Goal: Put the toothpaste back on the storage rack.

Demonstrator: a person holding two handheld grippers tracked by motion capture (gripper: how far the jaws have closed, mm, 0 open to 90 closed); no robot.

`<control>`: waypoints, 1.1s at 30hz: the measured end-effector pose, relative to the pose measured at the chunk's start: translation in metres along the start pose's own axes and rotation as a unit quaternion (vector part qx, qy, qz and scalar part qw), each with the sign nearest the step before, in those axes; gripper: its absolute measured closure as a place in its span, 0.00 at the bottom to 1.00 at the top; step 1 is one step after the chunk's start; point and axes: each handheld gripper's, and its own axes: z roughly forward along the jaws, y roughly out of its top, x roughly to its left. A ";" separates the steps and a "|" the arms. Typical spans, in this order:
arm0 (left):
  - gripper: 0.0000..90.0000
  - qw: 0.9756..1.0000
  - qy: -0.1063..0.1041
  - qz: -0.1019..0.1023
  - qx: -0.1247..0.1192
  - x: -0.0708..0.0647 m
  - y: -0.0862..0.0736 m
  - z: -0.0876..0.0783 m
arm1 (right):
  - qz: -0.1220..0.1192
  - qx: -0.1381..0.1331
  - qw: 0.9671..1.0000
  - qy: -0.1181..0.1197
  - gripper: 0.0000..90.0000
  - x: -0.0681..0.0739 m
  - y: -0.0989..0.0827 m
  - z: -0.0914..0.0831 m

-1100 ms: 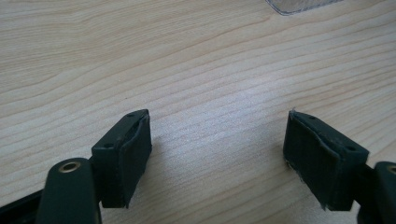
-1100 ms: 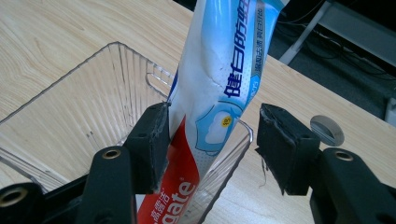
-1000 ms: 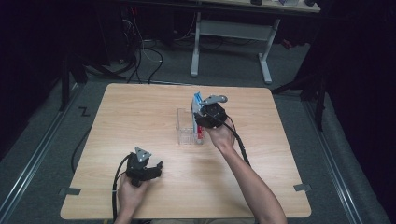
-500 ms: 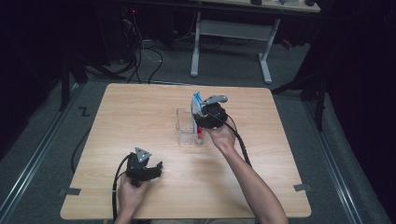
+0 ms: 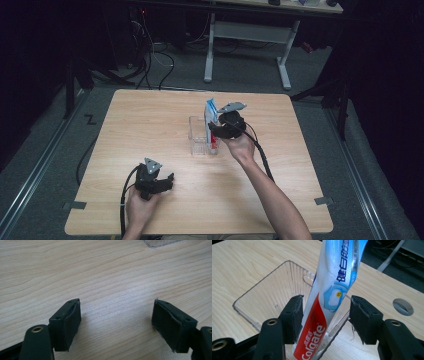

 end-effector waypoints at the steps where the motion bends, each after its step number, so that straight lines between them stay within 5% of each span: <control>1: 0.27 1.000 0.000 0.000 0.000 0.000 0.000 0.000 | 0.001 0.001 1.000 0.001 0.52 0.000 0.000 0.000; 24: 0.27 1.000 0.000 0.000 0.000 0.000 0.000 0.000 | 0.033 0.007 0.999 0.029 0.52 -0.004 -0.031 -0.011; 33: 0.27 1.000 0.000 0.000 0.000 0.000 0.000 0.000 | 0.041 -0.012 0.998 0.038 0.53 -0.001 -0.038 -0.026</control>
